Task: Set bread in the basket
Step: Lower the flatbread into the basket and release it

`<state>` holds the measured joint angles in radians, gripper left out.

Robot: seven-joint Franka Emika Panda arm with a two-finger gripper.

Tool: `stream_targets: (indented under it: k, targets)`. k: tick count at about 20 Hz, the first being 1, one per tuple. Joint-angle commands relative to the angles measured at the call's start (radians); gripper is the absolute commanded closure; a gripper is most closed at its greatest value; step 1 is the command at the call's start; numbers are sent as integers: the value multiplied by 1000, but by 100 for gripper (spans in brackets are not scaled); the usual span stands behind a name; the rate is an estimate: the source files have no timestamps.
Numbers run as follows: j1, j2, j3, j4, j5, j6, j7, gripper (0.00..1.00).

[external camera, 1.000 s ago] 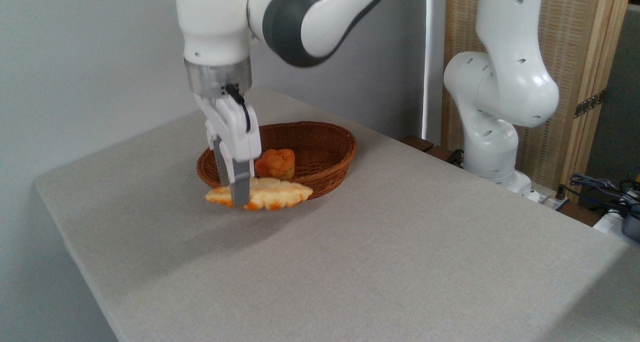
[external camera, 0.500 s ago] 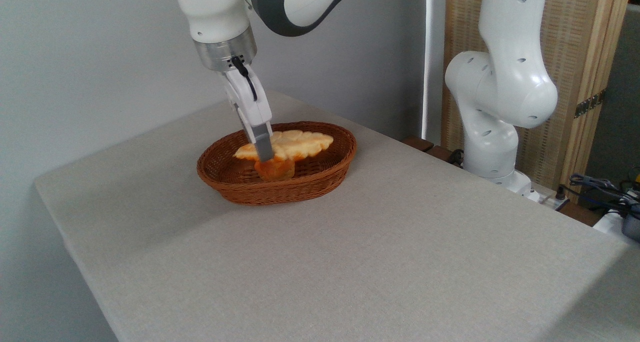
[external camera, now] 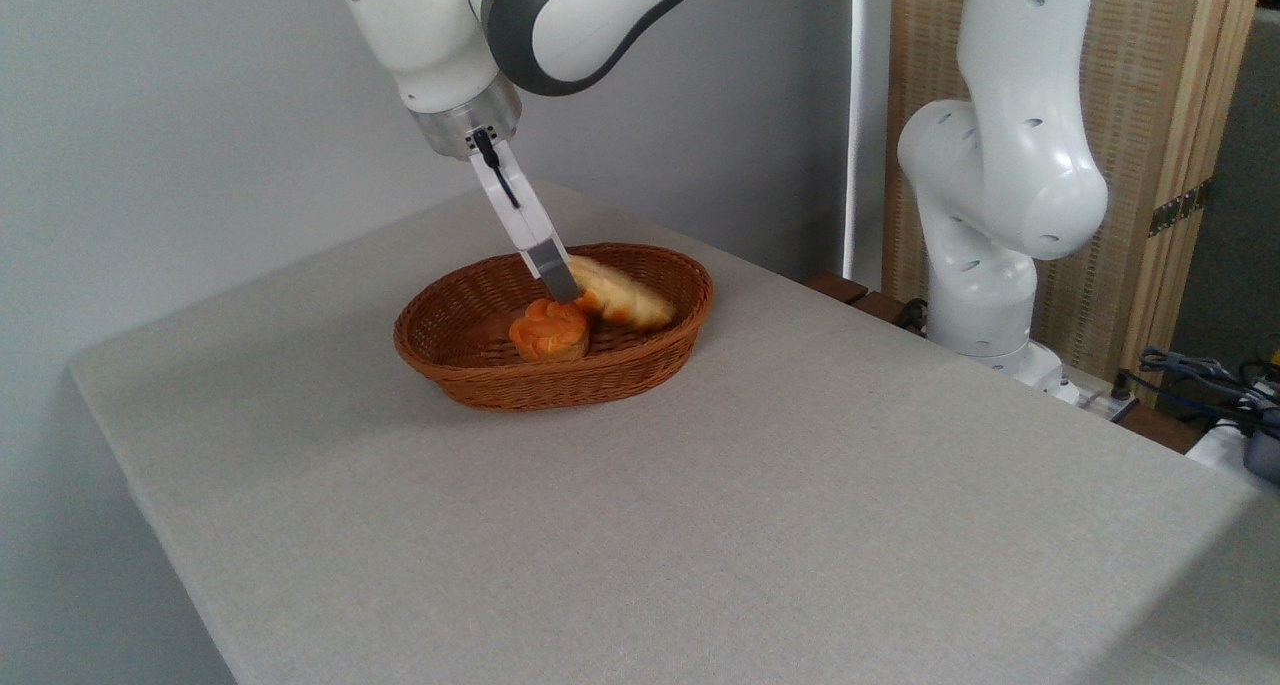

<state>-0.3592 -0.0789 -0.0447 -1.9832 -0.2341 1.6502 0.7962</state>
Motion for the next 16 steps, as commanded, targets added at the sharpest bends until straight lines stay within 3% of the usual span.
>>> stream_targets:
  k: [1,11,16]
  targets:
    - [-11,4,13,3,-16,-4,-14,0]
    - [-17,-13,-17,44,-33,45,-48,0]
    - [-1,-39,8,63,-19,43,-57,0]
